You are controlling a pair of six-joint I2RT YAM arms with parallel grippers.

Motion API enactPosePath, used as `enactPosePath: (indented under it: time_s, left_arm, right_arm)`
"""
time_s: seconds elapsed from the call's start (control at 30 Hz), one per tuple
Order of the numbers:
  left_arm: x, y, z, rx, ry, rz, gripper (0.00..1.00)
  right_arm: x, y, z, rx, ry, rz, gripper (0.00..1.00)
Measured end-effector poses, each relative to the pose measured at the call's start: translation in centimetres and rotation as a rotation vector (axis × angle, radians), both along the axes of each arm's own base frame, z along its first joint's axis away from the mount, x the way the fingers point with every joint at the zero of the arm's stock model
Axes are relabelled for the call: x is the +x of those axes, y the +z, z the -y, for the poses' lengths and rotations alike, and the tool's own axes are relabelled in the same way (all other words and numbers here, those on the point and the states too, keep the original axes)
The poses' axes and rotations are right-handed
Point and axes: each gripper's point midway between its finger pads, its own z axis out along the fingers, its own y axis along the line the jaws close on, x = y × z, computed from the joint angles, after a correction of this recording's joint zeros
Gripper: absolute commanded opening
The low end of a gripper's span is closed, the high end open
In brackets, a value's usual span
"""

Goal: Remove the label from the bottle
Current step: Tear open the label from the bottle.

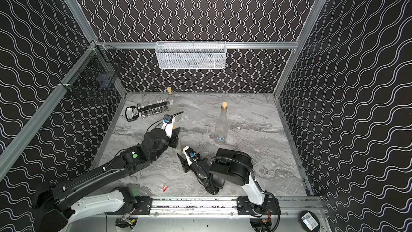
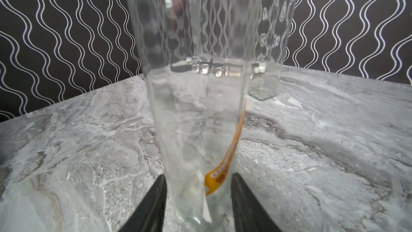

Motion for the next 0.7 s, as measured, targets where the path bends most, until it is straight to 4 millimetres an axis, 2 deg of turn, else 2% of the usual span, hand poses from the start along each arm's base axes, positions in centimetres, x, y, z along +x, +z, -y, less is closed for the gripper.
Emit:
enactPosePath:
  time_s: [0.5, 0.7]
  left_arm:
    - [-0.07, 0.03, -0.08, -0.001, 0.000, 0.001, 0.00]
    - [-0.04, 0.02, -0.17, 0.002, 0.004, 0.002, 0.00]
  right_arm:
    - [0.31, -0.33, -0.01, 0.001, -0.006, -0.008, 0.27]
    - [0.39, -0.30, -0.05, 0.003, -0.008, -0.007, 0.15]
